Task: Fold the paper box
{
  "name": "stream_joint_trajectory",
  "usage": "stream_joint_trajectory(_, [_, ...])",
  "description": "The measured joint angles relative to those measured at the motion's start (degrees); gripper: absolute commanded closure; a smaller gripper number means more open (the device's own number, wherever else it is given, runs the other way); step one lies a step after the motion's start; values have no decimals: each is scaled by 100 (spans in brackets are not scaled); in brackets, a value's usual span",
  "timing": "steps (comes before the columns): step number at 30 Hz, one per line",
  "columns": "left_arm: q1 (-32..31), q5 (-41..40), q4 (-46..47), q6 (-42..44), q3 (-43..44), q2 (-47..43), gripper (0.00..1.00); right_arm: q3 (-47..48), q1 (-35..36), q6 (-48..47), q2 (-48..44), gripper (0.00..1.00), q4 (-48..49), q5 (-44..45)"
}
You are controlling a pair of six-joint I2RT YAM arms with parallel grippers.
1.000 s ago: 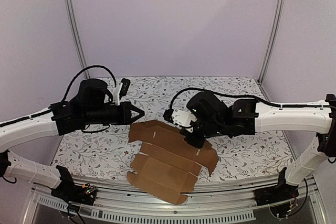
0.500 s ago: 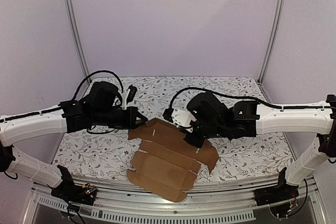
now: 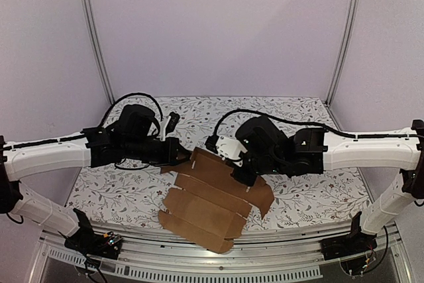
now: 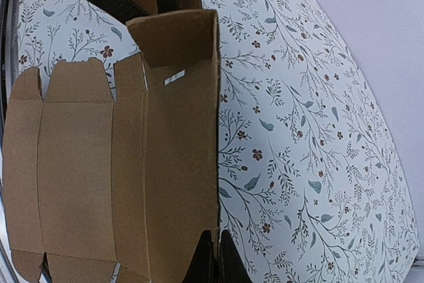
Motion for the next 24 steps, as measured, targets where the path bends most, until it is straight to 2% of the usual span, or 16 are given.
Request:
stream_joint_trajectory(9, [-61, 350, 505, -214, 0, 258, 100, 0, 50, 66, 15, 100, 46, -11])
stream_joint_trajectory(24, [-85, 293, 870, -341, 0, 411, 100, -4, 181, 238, 48, 100, 131, -15])
